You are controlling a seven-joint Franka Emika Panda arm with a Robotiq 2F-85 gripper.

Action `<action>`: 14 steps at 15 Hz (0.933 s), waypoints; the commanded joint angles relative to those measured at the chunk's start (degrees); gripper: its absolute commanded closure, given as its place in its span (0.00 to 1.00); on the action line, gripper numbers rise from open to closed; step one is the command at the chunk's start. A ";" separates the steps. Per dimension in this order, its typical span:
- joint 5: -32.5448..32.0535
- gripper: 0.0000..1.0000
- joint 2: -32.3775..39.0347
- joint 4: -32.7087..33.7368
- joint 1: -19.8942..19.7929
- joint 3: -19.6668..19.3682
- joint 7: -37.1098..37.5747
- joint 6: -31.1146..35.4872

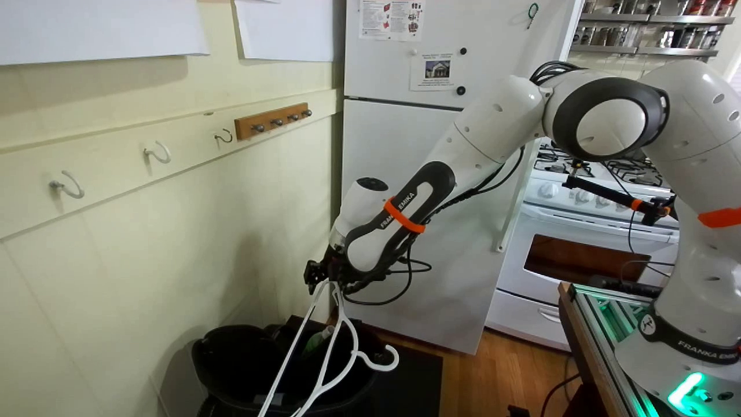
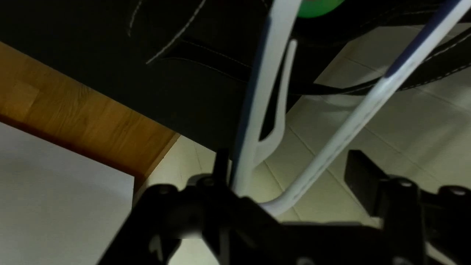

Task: Hang up the coat hanger

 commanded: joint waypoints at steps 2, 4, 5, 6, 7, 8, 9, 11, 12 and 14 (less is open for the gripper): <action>1.11 0.41 1.14 1.61 1.03 -0.88 1.46 -0.29; 0.97 0.39 1.16 1.76 1.11 -1.05 1.74 -0.30; 0.84 0.37 1.14 1.75 1.24 -1.23 1.77 -0.26; 0.76 0.36 1.13 1.75 1.38 -1.43 1.84 -0.29; 0.72 0.34 1.11 1.73 1.47 -1.58 1.90 -0.38; 0.70 0.35 1.11 1.75 1.51 -1.65 1.92 -0.41; 0.68 0.33 1.08 1.73 1.55 -1.73 1.95 -0.50; 0.68 0.37 1.02 1.70 1.67 -1.92 2.10 -0.58; 0.68 0.37 1.02 1.71 1.70 -1.97 2.16 -0.60; 0.64 0.43 1.01 1.68 1.77 -2.06 2.34 -0.60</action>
